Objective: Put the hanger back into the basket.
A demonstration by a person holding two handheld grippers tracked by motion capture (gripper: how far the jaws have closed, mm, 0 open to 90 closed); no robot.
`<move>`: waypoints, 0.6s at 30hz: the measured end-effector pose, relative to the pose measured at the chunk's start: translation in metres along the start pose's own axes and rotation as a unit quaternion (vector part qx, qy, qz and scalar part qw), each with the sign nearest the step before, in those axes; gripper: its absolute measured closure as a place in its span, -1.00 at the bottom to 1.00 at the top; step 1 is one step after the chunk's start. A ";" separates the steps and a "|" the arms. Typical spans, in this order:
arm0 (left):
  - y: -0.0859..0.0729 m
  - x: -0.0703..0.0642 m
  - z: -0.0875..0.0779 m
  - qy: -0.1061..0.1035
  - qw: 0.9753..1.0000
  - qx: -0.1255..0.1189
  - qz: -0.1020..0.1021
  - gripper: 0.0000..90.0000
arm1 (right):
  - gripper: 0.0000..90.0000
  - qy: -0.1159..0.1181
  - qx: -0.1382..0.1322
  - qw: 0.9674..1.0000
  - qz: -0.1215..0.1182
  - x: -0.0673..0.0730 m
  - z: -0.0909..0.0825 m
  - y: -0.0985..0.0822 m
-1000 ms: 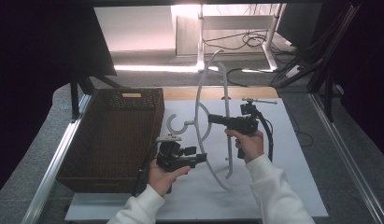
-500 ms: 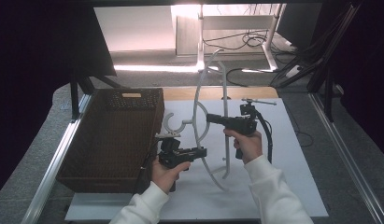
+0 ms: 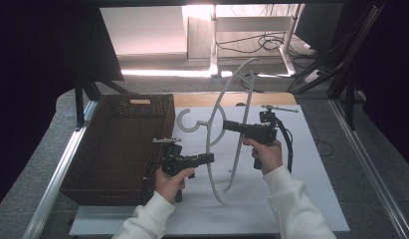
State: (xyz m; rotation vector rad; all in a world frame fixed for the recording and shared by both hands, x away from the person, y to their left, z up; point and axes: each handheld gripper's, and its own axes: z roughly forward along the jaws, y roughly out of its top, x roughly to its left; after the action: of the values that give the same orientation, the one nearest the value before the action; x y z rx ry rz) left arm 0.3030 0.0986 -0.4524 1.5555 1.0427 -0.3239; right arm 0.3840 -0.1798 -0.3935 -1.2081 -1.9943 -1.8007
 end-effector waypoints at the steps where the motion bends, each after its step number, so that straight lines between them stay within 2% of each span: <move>1: 0.000 0.000 -0.001 0.001 1.000 -0.003 -0.001 0.78 | 0.81 -0.002 0.001 1.000 -0.002 -0.001 0.000 0.000; 8: 0.003 0.000 -0.009 0.005 1.000 -0.019 0.001 0.78 | 0.78 -0.005 0.006 1.000 0.004 -0.005 -0.003 -0.003; 10: 0.004 0.000 -0.011 0.006 1.000 -0.024 0.000 0.78 | 0.71 -0.003 0.011 1.000 0.004 -0.006 -0.003 -0.004; 14: 0.006 0.002 -0.017 0.019 0.999 -0.035 0.002 0.78 | 0.35 -0.008 0.010 1.000 0.000 -0.006 -0.003 -0.004; 16: 0.006 0.003 -0.019 0.025 0.999 -0.038 0.003 0.78 | 0.25 -0.005 0.015 1.000 0.005 -0.007 -0.004 -0.004; 18: 0.007 0.003 -0.021 0.030 0.999 -0.039 0.006 0.78 | 0.14 -0.010 0.022 1.000 0.000 -0.007 -0.005 -0.005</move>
State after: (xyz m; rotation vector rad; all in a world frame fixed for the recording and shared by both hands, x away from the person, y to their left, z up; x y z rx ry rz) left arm 0.3030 0.1191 -0.4440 1.5097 1.0791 -0.2270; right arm 0.3830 -0.1871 -0.4006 -1.2182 -2.0331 -1.7427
